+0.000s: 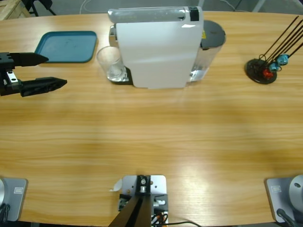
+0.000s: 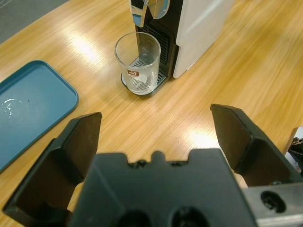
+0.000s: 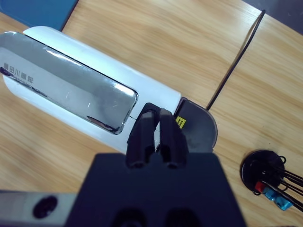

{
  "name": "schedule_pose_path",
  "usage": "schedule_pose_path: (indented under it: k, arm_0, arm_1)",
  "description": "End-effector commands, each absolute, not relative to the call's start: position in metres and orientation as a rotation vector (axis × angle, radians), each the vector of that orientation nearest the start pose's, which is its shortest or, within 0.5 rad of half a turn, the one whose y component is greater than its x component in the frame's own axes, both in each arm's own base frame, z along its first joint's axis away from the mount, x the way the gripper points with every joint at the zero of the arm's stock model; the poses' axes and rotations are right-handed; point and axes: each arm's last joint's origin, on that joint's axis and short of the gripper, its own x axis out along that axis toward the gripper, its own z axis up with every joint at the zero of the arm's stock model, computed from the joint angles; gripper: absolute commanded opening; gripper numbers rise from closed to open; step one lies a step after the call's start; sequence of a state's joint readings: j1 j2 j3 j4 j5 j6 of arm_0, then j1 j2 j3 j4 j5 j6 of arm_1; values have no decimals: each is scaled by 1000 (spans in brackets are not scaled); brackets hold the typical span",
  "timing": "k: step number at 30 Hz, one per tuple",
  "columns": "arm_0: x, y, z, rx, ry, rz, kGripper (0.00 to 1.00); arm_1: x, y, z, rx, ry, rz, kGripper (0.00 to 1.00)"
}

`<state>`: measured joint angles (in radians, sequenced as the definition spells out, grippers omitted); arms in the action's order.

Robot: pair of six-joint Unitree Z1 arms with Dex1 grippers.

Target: Pour coffee

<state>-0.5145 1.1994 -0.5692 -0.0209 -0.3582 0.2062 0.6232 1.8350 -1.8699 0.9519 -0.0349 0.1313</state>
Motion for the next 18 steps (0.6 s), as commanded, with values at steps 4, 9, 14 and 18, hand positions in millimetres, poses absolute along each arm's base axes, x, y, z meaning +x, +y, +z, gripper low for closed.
schedule_pose_path:
  k: [4,9,14,18]
  arm_0:
    - [154,-108,269,231,589,-907,1000]
    - [154,-108,269,231,586,-907,1000]
    - [154,-108,269,230,583,-909,1000]
    - [154,-108,268,230,584,-909,1000]
  arm_1:
    - [321,235,384,-192,995,506,0]
    - [322,235,384,-197,992,498,0]
    - [321,233,384,-203,990,485,0]
    - [323,233,382,-200,994,488,0]
